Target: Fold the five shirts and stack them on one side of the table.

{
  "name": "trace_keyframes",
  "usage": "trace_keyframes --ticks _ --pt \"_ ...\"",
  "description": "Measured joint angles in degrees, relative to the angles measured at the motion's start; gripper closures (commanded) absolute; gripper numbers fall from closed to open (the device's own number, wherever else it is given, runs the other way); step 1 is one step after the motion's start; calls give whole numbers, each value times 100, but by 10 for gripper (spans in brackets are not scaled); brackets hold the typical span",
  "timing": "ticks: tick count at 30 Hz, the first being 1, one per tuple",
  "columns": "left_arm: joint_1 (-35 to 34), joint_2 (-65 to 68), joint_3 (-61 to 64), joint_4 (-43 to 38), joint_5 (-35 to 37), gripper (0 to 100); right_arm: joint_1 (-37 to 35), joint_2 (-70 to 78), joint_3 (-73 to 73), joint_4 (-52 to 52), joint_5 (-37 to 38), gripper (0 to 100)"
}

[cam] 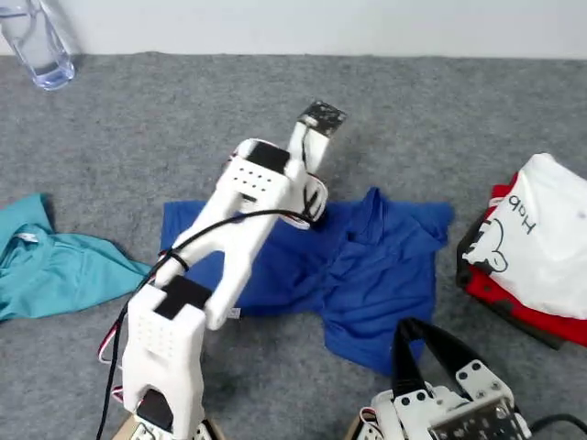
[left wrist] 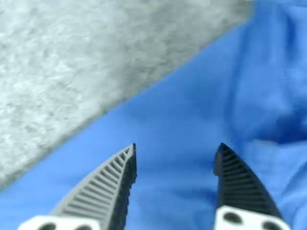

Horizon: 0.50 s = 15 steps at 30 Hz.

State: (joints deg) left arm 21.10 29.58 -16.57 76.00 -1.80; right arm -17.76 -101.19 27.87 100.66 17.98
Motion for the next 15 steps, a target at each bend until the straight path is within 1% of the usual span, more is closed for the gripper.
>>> trace_keyframes --ticks 3,6,11,15 --pt "-132 0 0 88 -53 746 0 0 0 0 0 988" --pt "-44 -9 -88 466 -70 747 0 0 0 0 0 988" --pt "695 -466 -105 914 35 766 0 0 0 0 0 988" --pt "1398 -738 -105 932 149 765 0 0 0 0 0 988"
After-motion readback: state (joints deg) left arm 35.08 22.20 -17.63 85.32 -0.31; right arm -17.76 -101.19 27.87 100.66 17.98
